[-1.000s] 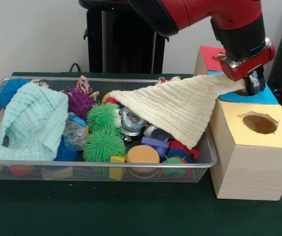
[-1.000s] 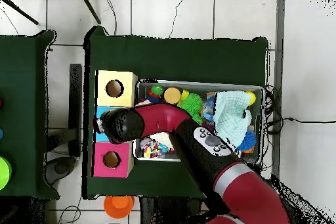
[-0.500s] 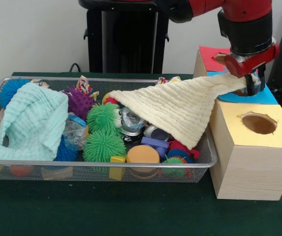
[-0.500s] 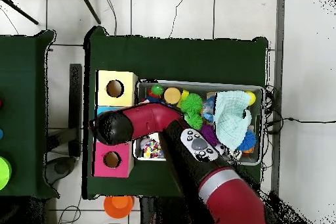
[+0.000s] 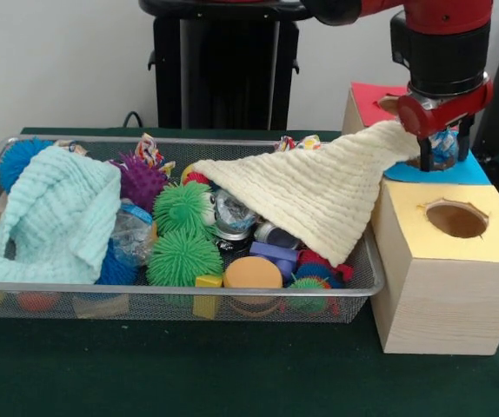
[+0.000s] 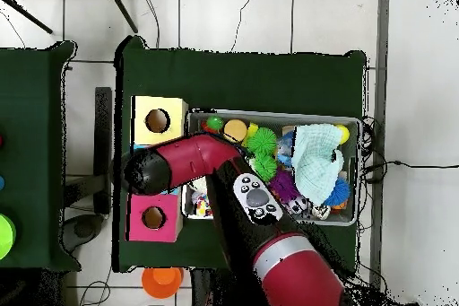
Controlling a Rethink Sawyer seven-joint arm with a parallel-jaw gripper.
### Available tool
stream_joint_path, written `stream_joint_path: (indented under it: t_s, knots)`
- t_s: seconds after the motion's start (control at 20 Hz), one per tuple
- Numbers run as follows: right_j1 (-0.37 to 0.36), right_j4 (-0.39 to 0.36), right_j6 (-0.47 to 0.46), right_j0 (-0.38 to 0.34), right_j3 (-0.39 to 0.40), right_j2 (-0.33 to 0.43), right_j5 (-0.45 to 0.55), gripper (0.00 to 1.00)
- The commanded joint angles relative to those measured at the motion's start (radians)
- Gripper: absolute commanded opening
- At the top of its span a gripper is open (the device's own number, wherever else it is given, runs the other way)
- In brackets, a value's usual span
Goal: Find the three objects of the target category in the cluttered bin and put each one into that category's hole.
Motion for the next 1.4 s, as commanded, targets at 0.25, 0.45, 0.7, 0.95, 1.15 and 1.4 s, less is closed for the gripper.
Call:
stream_joint_path:
  t_s: [0.25,0.45,0.7,0.95,1.15,1.4]
  knots:
    - [0.151,-0.183,0.01,0.019,-0.113,-0.179,0.052,1.0]
    - [0.149,-0.193,0.025,0.029,-0.119,-0.191,0.014,1.0]
    - [0.112,-0.204,0.06,0.05,-0.128,-0.224,-0.005,1.0]
    - [0.061,-0.197,0.079,0.046,-0.106,-0.235,-0.061,1.0]
    - [0.03,-0.177,0.103,0.04,-0.064,-0.227,-0.125,1.0]
    - [-0.048,-0.145,0.127,0.055,-0.018,-0.23,-0.119,1.0]
